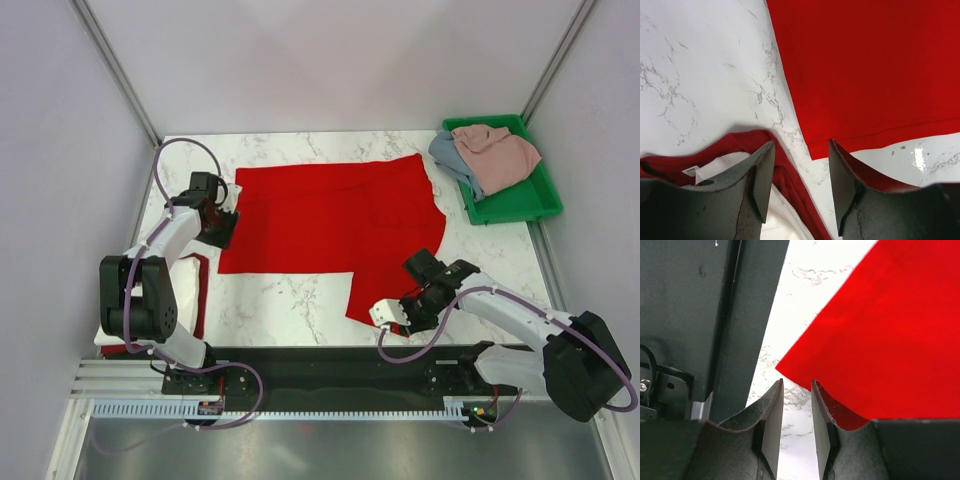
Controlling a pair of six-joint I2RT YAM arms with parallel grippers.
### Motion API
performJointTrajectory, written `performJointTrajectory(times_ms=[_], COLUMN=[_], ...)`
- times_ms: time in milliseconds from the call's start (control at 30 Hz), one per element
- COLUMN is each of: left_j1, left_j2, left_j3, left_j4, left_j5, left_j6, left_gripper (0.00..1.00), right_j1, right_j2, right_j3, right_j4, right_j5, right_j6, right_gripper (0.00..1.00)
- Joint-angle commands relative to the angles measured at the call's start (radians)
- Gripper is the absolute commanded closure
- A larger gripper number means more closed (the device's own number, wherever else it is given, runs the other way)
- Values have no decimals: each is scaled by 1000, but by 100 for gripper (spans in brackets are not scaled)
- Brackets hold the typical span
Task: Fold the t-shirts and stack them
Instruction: Fold the tshirt
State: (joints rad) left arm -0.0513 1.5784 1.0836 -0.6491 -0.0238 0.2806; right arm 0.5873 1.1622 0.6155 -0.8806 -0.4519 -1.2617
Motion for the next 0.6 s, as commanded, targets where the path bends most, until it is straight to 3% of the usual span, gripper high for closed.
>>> performJointTrajectory(times_ms=[0, 467, 567], left_j1=[10, 21, 21], left_j2=[5, 11, 17], left_j3=[2, -19, -31], left_j4=[8, 5, -1], left_j5=[10, 1, 1], left_j6=[-15, -3, 2], left_gripper=[46, 44, 44], right_j1=[28, 97, 100], right_j2=[27, 71, 73], right_j3=[-14, -63, -69], right_j4=[38, 89, 106], right_j5=[-13, 56, 84], right_j6=[-22, 1, 36], right_gripper=[64, 66, 90])
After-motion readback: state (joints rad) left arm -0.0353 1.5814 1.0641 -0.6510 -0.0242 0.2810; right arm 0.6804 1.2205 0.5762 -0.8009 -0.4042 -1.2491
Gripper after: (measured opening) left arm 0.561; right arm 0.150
